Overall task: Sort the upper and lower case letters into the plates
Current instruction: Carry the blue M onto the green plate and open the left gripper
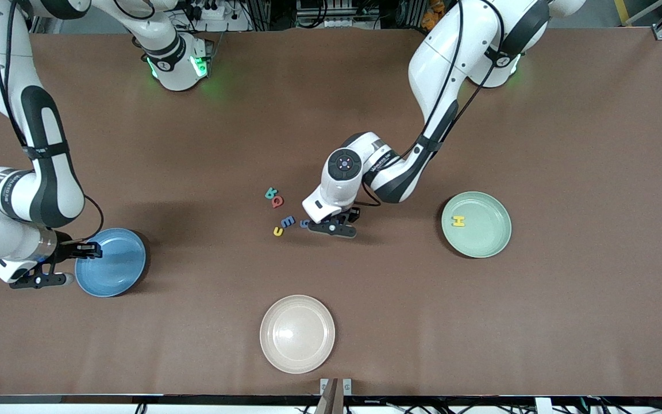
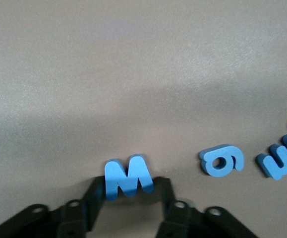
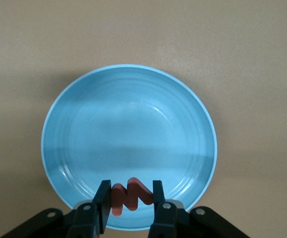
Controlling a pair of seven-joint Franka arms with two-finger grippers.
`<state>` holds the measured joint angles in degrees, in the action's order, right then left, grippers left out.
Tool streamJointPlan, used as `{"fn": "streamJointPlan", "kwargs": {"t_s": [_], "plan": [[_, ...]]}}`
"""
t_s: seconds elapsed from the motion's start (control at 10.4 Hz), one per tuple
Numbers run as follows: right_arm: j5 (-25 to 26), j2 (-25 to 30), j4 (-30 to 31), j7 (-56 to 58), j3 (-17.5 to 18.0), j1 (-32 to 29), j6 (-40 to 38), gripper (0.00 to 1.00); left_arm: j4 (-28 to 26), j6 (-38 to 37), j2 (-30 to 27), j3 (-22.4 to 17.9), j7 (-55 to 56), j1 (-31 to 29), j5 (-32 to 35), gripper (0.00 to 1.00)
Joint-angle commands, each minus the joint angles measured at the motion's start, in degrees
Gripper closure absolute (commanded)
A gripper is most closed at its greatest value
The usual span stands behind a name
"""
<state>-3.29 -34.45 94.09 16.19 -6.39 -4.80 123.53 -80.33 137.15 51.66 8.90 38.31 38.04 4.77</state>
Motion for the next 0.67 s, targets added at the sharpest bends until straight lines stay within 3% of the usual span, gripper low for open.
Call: {"fn": "streamJointPlan", "kwargs": {"t_s": [0.0,0.1,0.19,0.38,0.58], "plan": [[-0.05,-1.32,-1.28,-0.55,0.58,-0.74,0.13,1.0,1.41,0.57,1.25,-0.64,0.01,0.89,-0.37,0.66],[-0.14,-1.49,-1.37,-0.55,0.67,-0.74,0.22,1.0,1.41,0.57,1.25,-0.64,-0.17,0.89,-0.37,0.73],[-0.14,-1.41,-1.45,-0.55,0.59,-0.74,0.14,0.93,1.32,0.57,1.25,-0.64,-0.25,0.89,-0.29,0.79],[-0.23,-1.15,-1.37,-0.55,0.67,-0.91,-0.48,0.0,1.32,0.14,0.64,-0.64,-0.34,0.72,-0.29,0.8],[-0.32,-0.18,-1.28,-4.47,0.93,-0.21,-1.88,0.0,1.41,-4.23,-1.03,-0.64,-0.78,0.1,-0.37,0.8]]}}
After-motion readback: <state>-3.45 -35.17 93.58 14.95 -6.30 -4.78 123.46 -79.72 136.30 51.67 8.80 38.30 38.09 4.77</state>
